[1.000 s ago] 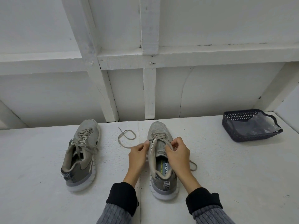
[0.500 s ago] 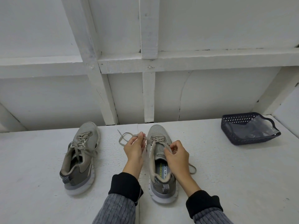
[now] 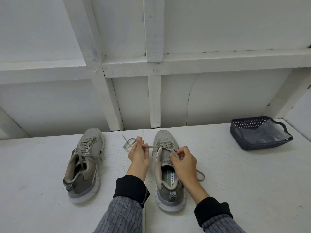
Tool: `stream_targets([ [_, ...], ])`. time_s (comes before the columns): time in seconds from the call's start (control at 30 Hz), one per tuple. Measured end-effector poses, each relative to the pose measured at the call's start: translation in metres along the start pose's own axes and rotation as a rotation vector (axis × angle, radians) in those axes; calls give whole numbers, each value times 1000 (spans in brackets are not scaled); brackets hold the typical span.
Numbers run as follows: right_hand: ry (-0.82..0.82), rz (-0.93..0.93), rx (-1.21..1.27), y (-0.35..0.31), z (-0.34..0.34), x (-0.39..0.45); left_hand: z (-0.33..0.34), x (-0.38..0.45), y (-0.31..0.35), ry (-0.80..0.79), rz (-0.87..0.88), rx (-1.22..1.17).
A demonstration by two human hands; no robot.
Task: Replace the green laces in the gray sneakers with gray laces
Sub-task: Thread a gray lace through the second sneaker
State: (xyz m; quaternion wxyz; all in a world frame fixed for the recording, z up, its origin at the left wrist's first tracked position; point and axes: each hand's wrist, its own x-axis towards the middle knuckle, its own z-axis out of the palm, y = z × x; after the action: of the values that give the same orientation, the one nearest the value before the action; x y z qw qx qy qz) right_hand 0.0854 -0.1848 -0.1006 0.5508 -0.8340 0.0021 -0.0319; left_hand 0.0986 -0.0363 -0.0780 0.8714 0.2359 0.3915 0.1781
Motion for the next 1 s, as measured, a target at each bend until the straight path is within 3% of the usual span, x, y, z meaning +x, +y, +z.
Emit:
stream_targets([
  [0.1,7,-12,23,0,0,0,5,-5,0,-99,163,260],
  [0.23,13,-9,85,-1,-1,-1,6,-16,3,-376,601,969],
  [0.33,25,45,172,-5,-2,-2,3,-20,1,-491,680,1199],
  [0.47,47,150,289,-1,-5,7,-2,-19,-2,-534,744,1261],
  [0.63,-87,195,342,-4,-12,21,-7,-17,1,-617,854,1353],
  [0.87,-233,54,379,-18,-11,24,-4,-20,4,-626,804,1310],
  [1.0,-230,30,363,-21,-11,25,-5,-22,4,-622,799,1263],
])
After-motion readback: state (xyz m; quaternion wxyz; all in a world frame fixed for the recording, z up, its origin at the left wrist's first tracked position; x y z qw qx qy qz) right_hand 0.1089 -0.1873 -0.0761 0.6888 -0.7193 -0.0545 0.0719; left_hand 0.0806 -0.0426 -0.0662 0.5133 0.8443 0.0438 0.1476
